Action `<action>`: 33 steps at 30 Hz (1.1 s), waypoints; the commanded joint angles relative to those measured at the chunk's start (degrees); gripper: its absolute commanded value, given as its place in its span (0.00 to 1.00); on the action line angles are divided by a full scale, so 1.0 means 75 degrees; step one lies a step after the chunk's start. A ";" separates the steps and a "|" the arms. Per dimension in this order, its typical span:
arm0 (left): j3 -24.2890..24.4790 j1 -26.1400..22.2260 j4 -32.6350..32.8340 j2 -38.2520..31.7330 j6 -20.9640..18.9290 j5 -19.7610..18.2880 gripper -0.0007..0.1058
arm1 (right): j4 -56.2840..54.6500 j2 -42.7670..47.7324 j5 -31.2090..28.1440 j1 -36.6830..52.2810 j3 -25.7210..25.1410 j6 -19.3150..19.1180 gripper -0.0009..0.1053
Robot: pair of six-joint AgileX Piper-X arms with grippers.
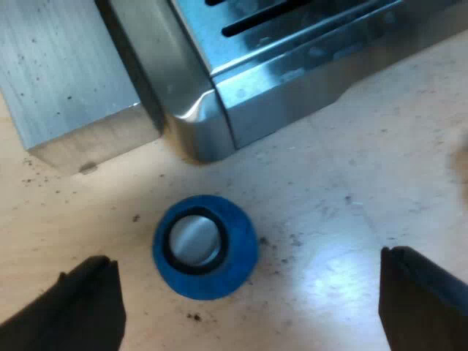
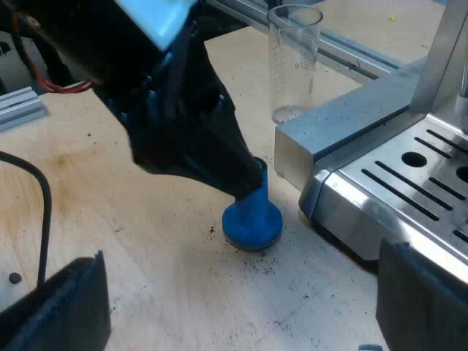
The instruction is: Grind coffee beans and then tamp
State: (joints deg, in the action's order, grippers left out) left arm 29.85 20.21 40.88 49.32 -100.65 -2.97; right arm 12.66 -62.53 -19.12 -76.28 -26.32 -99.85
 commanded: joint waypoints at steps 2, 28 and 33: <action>0.0033 0.0039 -0.0554 0.0733 0.0100 0.0192 0.69 | 0.0059 0.0047 -0.0002 0.0009 -0.0012 -0.0050 0.72; 0.0047 0.0039 -0.1003 0.2635 0.0381 0.0015 0.30 | 0.0059 0.0047 -0.0002 0.0009 -0.0012 -0.0023 0.72; 0.0095 0.0039 -0.0788 0.2620 0.0405 -0.0315 0.01 | 0.0059 0.0047 -0.0044 0.0009 -0.0012 -0.0021 0.72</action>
State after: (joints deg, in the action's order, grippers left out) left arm 30.32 20.21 34.34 69.22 -97.69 -4.82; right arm 12.66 -62.53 -19.27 -76.28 -26.32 -99.85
